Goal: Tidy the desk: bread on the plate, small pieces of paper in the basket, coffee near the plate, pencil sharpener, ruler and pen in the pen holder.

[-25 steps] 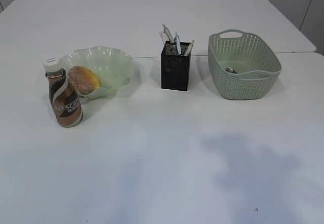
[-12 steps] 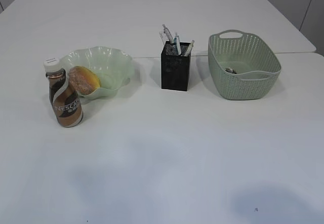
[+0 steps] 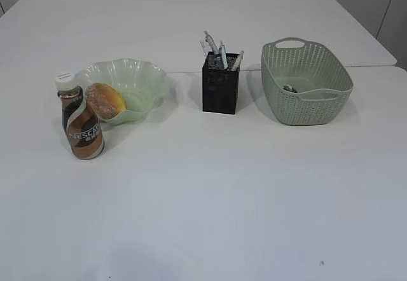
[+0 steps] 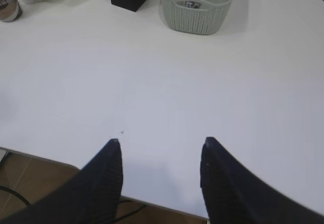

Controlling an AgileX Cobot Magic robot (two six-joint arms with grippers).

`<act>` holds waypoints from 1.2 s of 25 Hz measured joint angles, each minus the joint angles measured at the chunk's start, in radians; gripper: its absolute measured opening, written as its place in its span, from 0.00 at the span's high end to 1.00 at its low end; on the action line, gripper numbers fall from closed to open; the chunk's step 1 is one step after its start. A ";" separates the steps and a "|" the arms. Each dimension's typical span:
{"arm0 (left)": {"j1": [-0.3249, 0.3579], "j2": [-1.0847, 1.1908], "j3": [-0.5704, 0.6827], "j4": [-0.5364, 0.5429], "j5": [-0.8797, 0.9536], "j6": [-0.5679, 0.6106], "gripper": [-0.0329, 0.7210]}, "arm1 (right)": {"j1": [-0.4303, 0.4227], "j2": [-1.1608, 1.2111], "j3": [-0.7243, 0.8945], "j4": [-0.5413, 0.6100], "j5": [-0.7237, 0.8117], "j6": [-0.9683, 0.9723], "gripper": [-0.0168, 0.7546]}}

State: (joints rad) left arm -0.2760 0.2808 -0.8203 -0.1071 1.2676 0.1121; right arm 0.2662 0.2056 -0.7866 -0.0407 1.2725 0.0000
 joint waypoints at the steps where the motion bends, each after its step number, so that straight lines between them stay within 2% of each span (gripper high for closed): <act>1: 0.000 -0.016 0.029 0.000 0.000 0.000 0.64 | 0.000 -0.026 0.036 0.000 0.000 0.000 0.46; 7: 0.000 -0.051 0.195 -0.014 -0.009 0.000 0.64 | 0.000 -0.062 0.208 -0.029 0.000 0.000 0.46; 11: 0.000 -0.051 0.270 -0.029 -0.070 -0.001 0.64 | 0.000 -0.062 0.245 -0.034 0.004 0.000 0.46; 19: 0.000 -0.051 0.311 -0.014 -0.150 -0.002 0.64 | 0.000 -0.064 0.256 -0.038 -0.036 0.000 0.46; 24: 0.000 -0.051 0.315 -0.013 -0.160 -0.005 0.64 | 0.000 -0.064 0.287 -0.042 -0.106 0.000 0.46; 30: 0.000 -0.051 0.315 0.001 -0.160 -0.020 0.64 | 0.000 -0.064 0.297 -0.047 -0.120 0.000 0.46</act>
State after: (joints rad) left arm -0.2760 0.2294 -0.5054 -0.1066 1.1076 0.0919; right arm 0.2662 0.1418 -0.4900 -0.0878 1.1522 0.0000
